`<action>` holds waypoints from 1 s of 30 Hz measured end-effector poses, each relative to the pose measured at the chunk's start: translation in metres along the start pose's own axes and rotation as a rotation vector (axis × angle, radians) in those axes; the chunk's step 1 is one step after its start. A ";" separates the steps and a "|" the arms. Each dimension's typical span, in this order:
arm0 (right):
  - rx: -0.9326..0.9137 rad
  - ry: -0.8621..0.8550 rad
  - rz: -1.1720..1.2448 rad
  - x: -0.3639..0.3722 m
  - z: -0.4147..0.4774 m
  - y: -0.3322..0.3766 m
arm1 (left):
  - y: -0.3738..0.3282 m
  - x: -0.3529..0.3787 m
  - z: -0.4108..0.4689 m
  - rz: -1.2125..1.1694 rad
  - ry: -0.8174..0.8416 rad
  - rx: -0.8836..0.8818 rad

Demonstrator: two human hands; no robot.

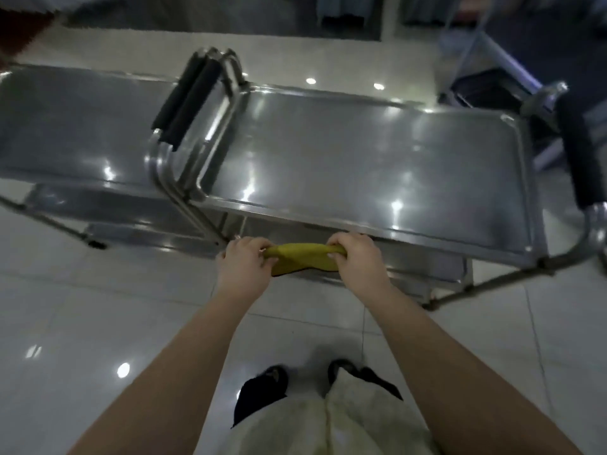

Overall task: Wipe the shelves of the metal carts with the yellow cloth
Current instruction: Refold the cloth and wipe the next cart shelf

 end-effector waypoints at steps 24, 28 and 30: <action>0.461 0.042 -0.993 0.088 0.056 -0.371 | -0.122 0.465 0.079 0.031 0.388 0.710; 0.542 -0.121 -0.563 0.144 0.086 -0.398 | -0.104 0.476 0.145 0.006 0.063 0.647; 0.604 -0.107 -0.409 0.181 0.082 -0.410 | -0.086 0.476 0.180 0.021 -0.005 0.645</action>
Point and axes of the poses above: each hand's wrist, its own z-axis towards the middle knuckle, its own x-axis out of the palm, y = z × x, the point moved 5 cm from there along z, towards the middle knuckle, and after that the axes turned 5 degrees about -z, right-handed, at the moved point
